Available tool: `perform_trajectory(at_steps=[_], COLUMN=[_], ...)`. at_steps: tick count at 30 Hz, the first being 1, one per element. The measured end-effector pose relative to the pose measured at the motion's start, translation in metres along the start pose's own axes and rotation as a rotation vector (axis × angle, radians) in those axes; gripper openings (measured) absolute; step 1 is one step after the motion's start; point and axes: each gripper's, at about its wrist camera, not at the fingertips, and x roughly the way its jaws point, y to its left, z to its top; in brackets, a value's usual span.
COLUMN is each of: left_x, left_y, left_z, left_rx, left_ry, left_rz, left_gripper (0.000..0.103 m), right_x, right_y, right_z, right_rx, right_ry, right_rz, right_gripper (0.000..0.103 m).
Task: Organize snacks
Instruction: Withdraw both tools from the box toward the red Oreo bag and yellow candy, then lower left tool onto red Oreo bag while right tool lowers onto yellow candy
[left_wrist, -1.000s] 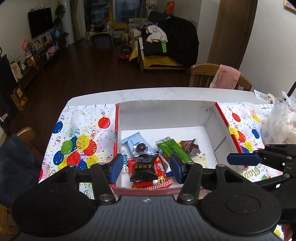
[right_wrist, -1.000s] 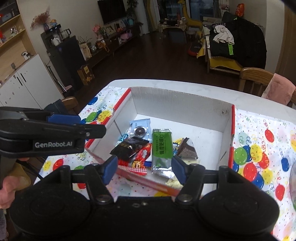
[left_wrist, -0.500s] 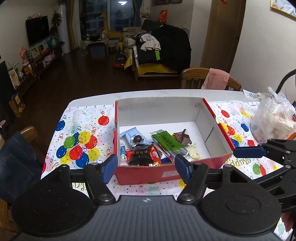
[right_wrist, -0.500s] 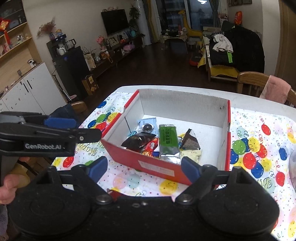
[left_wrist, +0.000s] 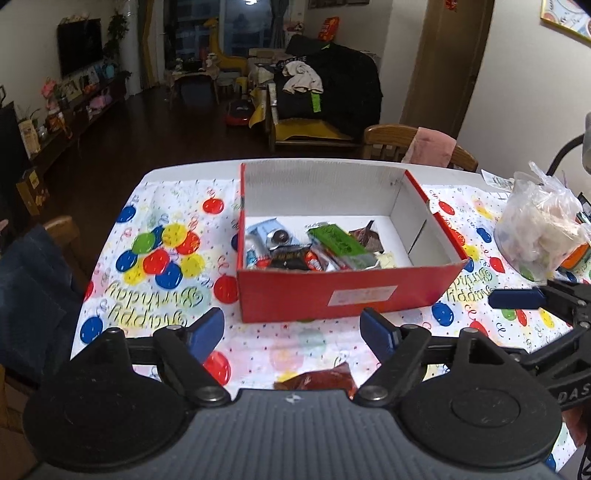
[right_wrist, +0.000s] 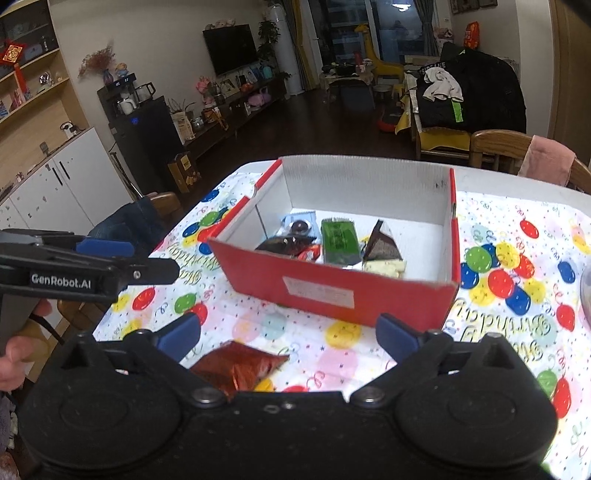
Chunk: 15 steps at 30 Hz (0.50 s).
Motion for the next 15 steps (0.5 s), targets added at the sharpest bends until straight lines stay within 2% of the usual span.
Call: perform_trajectory(at_steps=[3,7,15], left_x=[0.004,0.019,0.07], left_y=[0.004,0.0,-0.027], left_z=[-0.009,-0.016,-0.016], left_rx=[-0.032,-0.035,-0.004], left_ry=[0.029,0.11,0.35], left_rz=[-0.016,-0.039,-0.014], left_gripper=[0.083,0.083,0.083], right_x=[-0.002,-0.002,-0.008], right_y=[0.001,0.002,0.002], right_z=[-0.012,-0.03,-0.055], right_rx=[0.008,0.018,0.004], right_ry=[0.0,0.021,0.049], right_rz=[-0.005,-0.007,-0.057], right_gripper=[0.103,0.103,0.103])
